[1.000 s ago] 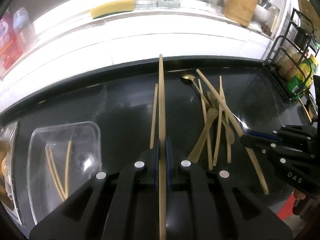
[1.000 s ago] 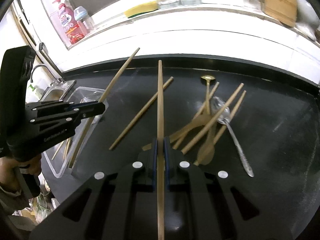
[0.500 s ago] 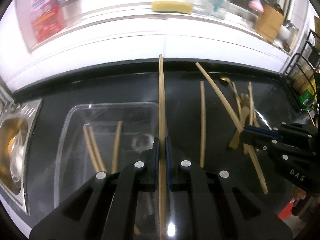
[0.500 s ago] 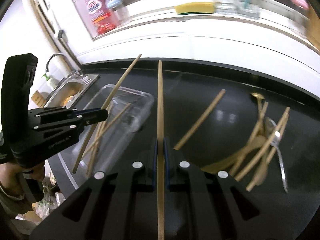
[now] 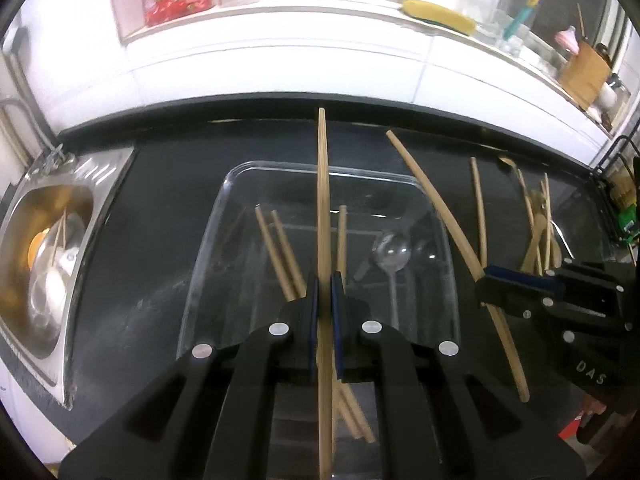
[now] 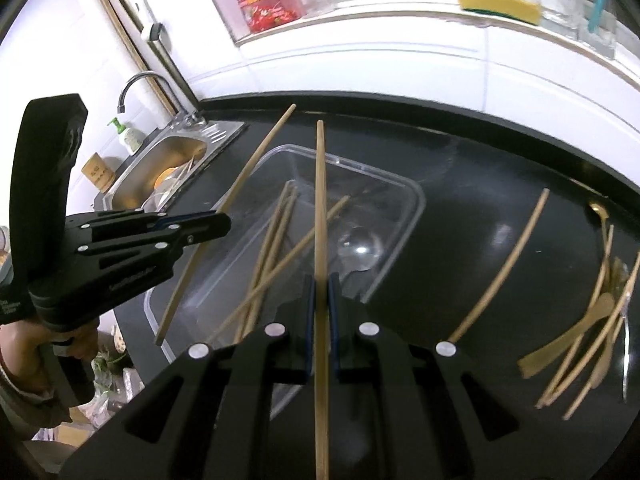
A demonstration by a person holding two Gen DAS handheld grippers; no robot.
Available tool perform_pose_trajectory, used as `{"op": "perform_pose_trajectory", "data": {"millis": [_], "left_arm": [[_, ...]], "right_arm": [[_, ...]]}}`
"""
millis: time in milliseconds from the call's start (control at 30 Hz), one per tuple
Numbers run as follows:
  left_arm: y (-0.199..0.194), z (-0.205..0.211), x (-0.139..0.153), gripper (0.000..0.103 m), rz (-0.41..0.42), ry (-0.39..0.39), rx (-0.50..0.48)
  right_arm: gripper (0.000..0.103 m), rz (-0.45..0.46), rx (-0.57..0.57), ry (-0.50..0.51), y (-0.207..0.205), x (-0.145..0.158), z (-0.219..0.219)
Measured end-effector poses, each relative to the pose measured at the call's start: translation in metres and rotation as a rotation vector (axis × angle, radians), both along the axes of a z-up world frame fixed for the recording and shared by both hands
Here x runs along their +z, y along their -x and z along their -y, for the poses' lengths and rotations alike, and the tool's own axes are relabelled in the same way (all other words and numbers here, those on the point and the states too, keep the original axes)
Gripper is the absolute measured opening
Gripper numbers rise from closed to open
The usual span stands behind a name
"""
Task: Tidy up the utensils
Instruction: 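Carry both chopsticks over the clear container and open both tools to drop them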
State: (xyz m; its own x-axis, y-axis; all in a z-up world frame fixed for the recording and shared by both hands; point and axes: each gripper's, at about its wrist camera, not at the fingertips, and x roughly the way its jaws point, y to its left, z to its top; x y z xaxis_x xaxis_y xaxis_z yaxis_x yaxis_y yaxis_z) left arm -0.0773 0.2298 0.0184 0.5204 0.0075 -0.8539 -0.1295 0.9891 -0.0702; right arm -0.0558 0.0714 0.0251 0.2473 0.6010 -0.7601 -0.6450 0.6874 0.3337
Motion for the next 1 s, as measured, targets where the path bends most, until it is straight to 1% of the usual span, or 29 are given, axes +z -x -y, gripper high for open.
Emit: {"op": "perform_pose_trajectory", "data": {"millis": [67, 167, 200, 400, 533, 633, 733, 800, 900, 933, 967, 1000], "left_arm": [[-0.001, -0.006, -0.003, 0.006, -0.007, 0.007, 0.004], [-0.001, -0.01, -0.007, 0.006, -0.017, 0.016, 0.005], [-0.002, -0.011, -0.009, 0.006, -0.022, 0.019, 0.002], [-0.008, -0.016, -0.022, 0.006, -0.057, 0.04, -0.009], [-0.011, -0.022, -0.021, 0.006, -0.055, 0.048, 0.018], [-0.014, -0.029, -0.017, 0.006, -0.044, 0.055, 0.033], [-0.02, -0.034, -0.011, 0.006, -0.034, 0.062, 0.051], [-0.024, -0.035, -0.011, 0.006, -0.044, 0.071, 0.051], [-0.028, -0.034, -0.019, 0.006, -0.094, 0.088, 0.049], [-0.028, -0.034, -0.022, 0.006, -0.111, 0.092, 0.049], [-0.028, -0.033, -0.026, 0.01, -0.131, 0.091, 0.054], [-0.027, -0.033, -0.03, 0.015, -0.151, 0.089, 0.066]], "right_arm": [[0.007, -0.026, -0.008, -0.011, 0.0, -0.003, -0.006], [0.007, -0.075, -0.051, -0.031, -0.005, -0.009, -0.01], [0.007, -0.077, -0.067, -0.029, -0.007, -0.01, -0.012], [0.007, -0.064, -0.084, -0.011, -0.01, -0.013, -0.024], [0.007, -0.008, -0.036, 0.027, -0.001, -0.012, -0.038], [0.008, -0.006, -0.021, 0.039, 0.001, -0.016, -0.052], [0.008, -0.035, -0.043, 0.035, -0.005, -0.02, -0.056], [0.008, -0.071, -0.072, 0.017, -0.009, -0.022, -0.055], [0.009, -0.135, -0.097, -0.023, -0.012, -0.028, -0.048], [0.014, -0.138, -0.095, -0.013, -0.011, -0.03, -0.047], [0.049, -0.129, -0.093, 0.009, -0.009, -0.031, -0.048], [0.092, -0.107, -0.089, 0.015, -0.005, -0.031, -0.044]]}}
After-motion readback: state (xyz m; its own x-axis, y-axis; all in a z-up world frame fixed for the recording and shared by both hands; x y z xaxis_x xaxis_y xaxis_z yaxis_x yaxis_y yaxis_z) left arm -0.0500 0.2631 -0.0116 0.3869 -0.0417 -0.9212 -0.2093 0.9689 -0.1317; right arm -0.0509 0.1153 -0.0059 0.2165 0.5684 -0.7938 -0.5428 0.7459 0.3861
